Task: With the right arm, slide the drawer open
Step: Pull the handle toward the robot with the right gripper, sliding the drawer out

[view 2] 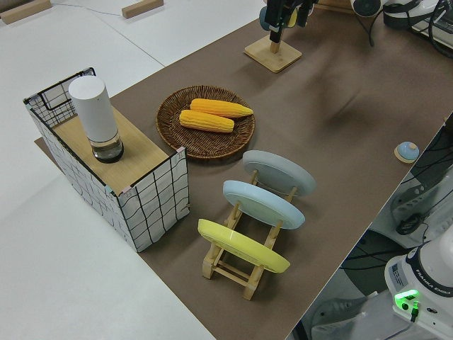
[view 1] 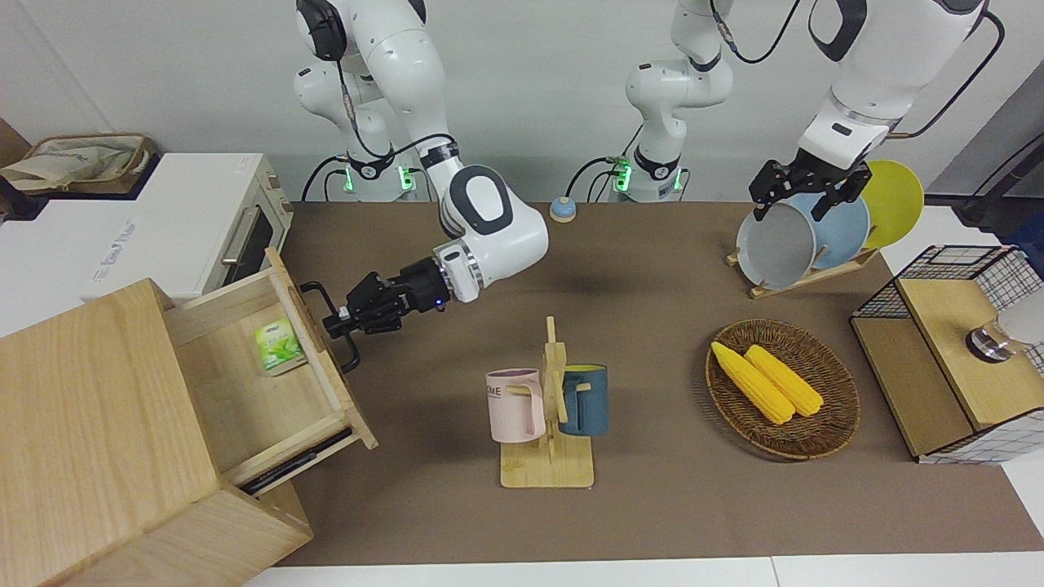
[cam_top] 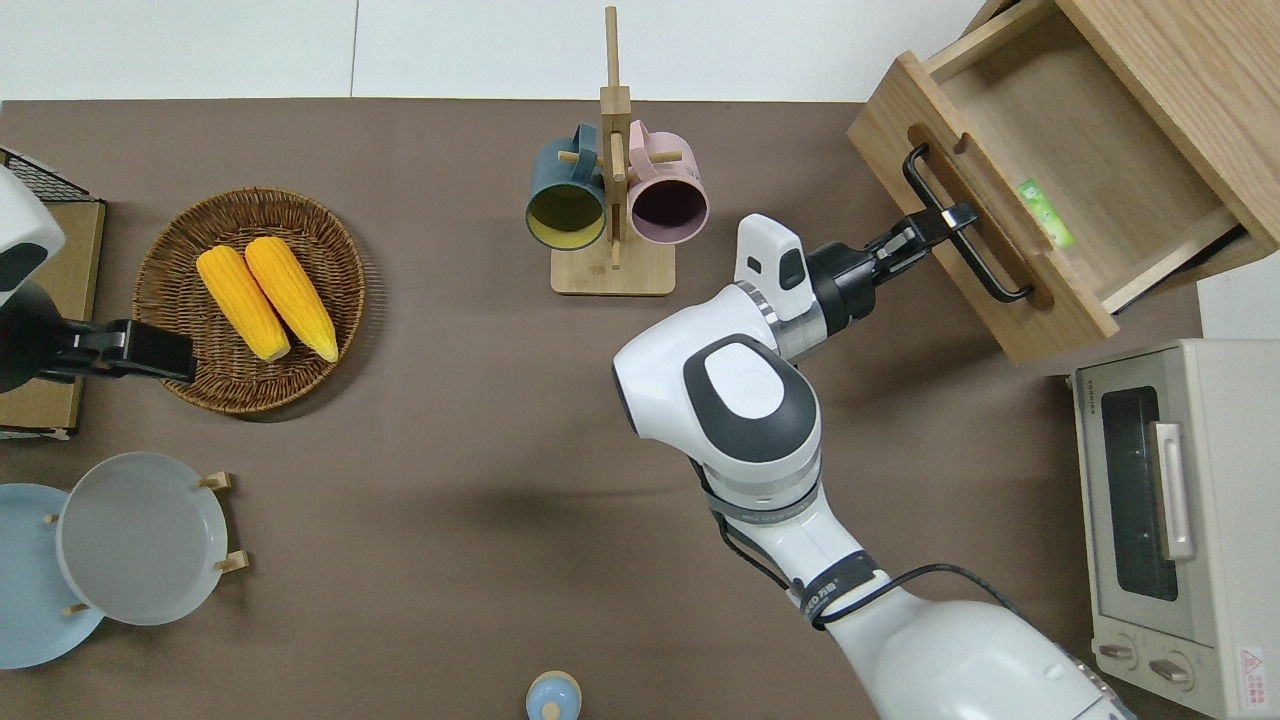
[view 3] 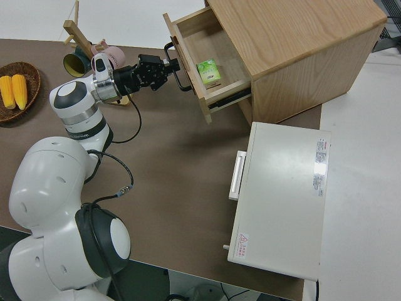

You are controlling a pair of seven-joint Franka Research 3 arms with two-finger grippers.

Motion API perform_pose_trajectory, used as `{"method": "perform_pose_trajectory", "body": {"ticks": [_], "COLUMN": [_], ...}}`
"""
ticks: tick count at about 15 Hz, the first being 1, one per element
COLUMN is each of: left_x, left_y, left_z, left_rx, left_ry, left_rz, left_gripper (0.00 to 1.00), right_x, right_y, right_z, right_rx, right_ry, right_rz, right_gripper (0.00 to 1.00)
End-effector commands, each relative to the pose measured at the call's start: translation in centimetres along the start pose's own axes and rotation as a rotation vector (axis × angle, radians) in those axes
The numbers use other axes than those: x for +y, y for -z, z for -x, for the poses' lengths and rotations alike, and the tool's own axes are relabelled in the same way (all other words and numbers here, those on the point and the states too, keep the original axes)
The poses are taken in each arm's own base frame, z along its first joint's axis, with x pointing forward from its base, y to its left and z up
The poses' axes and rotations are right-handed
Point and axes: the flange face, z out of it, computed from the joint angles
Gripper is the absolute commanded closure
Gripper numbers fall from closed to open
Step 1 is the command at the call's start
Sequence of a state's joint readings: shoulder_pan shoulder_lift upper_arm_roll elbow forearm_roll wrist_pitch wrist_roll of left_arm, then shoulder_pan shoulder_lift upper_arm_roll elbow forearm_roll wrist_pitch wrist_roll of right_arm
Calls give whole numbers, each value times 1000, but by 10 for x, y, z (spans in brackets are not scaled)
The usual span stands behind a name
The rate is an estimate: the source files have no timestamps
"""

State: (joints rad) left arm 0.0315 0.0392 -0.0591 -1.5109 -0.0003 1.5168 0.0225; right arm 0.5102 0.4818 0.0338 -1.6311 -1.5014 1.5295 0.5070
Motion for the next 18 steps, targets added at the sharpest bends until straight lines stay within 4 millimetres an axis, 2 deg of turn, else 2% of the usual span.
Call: {"method": "perform_pose_trajectory", "body": {"ticks": [1,5,7,12,13,14,15,17,18], "left_x": [-1,-1,-1,-1,-1,-1,-1,-1,-1], "left_y": [3,3,3,3,4,3,3,4,3], "left_z": [-1,-1,-1,-1,-1,-1,-1,-1,-1], "left_rx": [-7,-7,-7,-7,-5,-7,-7,-5,-7], "left_ry": [-10,-10,-10,-10,-10,-9,-10,-10,-10], "left_rz": [-16,-16,-16,-16,-16,-16,-16,-16,-16], "left_gripper": [7,7,7,7,7,7,7,7,7], "right_x": [-7,-11,-8,-8,-9,-10,-10,-11,-11], "right_y": [57,90,99,103,103,103,103,102,102], "right_z": [0,5,6,8,7,7,7,7,7], "right_rx": [54,53,53,45,47,46,46,45,45], "right_ry": [52,61,57,58,56,58,56,49,49], "right_rz": [-21,-18,-17,-15,-16,-15,-15,-15,-15], "right_gripper": [1000,1000,1000,1000,976,864,662,27,17]}}
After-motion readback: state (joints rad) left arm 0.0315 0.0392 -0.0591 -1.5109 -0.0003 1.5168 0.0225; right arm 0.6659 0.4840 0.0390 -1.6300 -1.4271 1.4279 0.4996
